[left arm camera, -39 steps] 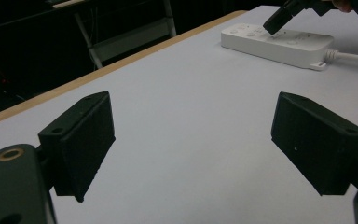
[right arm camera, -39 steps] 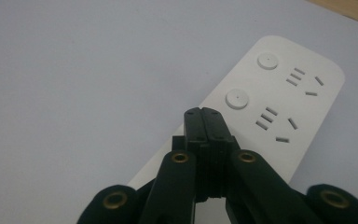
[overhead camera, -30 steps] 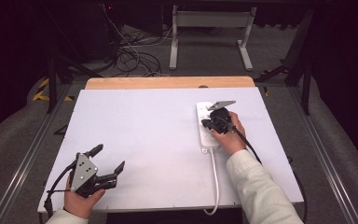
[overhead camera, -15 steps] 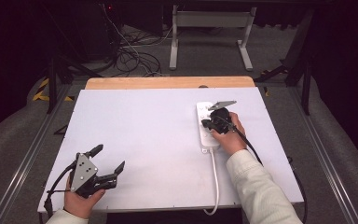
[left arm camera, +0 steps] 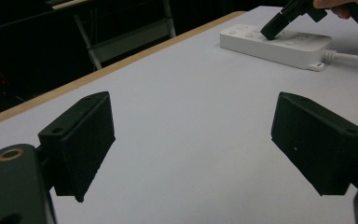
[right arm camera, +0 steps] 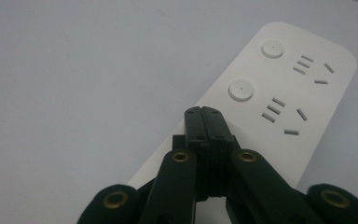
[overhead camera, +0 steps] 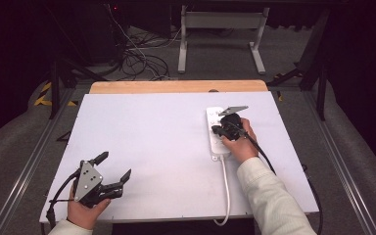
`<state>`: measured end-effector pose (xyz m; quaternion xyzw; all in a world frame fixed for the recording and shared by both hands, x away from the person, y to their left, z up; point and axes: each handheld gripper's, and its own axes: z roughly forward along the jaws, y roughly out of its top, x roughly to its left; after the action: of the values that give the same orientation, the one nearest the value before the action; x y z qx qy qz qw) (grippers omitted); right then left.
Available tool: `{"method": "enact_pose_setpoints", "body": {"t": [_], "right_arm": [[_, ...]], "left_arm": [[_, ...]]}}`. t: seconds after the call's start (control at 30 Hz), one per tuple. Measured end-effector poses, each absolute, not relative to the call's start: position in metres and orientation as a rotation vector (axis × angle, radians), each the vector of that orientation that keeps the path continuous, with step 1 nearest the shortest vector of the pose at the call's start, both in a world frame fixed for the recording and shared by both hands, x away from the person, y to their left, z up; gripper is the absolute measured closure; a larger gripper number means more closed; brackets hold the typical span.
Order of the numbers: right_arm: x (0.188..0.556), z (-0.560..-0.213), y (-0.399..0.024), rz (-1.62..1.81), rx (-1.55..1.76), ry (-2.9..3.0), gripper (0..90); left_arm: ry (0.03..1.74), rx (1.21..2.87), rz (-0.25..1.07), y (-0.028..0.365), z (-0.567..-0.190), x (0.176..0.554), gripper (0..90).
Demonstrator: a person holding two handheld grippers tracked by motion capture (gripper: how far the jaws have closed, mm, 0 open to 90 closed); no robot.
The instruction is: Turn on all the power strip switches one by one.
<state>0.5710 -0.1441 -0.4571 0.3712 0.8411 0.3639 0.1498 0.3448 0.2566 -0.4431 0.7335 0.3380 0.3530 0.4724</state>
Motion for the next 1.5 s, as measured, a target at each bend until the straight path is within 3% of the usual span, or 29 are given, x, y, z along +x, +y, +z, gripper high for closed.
{"method": "enact_pose_setpoints", "body": {"t": [0.43, 0.6, 0.9, 1.5], "right_arm": [[0.572, -0.457, -0.143, 1.037, 1.08, 2.413, 90.0], [0.567, -0.436, -0.148, 1.204, 1.054, 2.319, 90.0], [0.571, -0.415, -0.145, 1.177, 0.999, 2.296, 90.0], [0.602, -0.431, -0.143, 1.096, 1.04, 2.325, 90.0]], "left_arm": [[0.827, 1.795, 0.866, 0.257, -0.443, 0.345, 13.6], [0.835, 1.794, 0.86, 0.258, -0.443, 0.346, 13.6], [0.833, 1.795, 0.864, 0.258, -0.443, 0.346, 13.6], [0.837, 1.794, 0.86, 0.258, -0.444, 0.347, 13.6]]}}
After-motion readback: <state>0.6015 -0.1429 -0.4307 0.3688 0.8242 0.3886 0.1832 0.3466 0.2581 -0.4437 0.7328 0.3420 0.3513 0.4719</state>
